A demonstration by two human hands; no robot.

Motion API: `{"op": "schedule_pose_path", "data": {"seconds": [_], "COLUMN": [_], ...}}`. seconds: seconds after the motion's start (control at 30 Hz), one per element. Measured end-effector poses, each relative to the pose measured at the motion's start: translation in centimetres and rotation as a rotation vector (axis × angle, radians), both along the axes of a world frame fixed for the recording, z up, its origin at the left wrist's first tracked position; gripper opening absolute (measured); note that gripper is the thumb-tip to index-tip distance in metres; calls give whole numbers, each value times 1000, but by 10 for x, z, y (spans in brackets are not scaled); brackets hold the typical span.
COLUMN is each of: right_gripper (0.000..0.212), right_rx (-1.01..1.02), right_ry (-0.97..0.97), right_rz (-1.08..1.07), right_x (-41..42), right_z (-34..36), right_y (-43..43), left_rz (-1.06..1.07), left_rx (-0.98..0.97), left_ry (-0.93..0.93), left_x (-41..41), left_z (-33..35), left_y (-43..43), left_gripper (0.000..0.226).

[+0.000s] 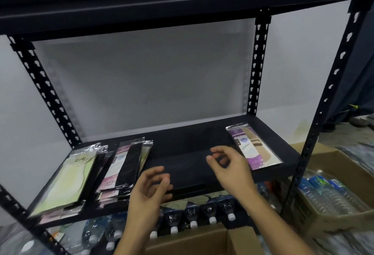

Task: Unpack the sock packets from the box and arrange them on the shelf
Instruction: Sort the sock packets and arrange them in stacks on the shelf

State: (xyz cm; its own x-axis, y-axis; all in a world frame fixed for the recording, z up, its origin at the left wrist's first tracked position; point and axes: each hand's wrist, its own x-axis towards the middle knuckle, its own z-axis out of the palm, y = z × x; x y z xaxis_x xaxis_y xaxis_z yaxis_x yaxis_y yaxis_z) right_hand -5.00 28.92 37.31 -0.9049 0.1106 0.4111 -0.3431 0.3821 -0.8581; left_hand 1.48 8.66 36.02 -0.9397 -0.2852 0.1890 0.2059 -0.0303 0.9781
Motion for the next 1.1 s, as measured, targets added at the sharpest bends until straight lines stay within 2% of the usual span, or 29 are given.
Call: {"op": "schedule_pose_path", "data": {"seconds": [0.17,0.43,0.7,0.83,0.97,1.1], "right_gripper": [17,15,13,14,26,48], "right_rx": [3,43,96,111,114,123], "right_ry": [-17,-161,-214,-229,-252,-341], "right_rz": [137,289,323,272,184,150], "right_x": [16,11,2,-9,-23,-30], "right_z": [2,-10,-31,-40,-44,-44], "right_y": [-50,-115,-168,-189,-207,-219], "left_rz": [77,274,425,574,738,808], "left_rx": [-89,-146,-207,-258,-298,-304], "left_ry": [27,1,-28,-37,-138,-316], "left_x": [7,17,34,38,36,28], "left_z": [3,2,-5,-9,-24,-32], "left_y": [-27,-96,-156,-192,-225,-238], "left_gripper": [21,21,25,24,28,51]}}
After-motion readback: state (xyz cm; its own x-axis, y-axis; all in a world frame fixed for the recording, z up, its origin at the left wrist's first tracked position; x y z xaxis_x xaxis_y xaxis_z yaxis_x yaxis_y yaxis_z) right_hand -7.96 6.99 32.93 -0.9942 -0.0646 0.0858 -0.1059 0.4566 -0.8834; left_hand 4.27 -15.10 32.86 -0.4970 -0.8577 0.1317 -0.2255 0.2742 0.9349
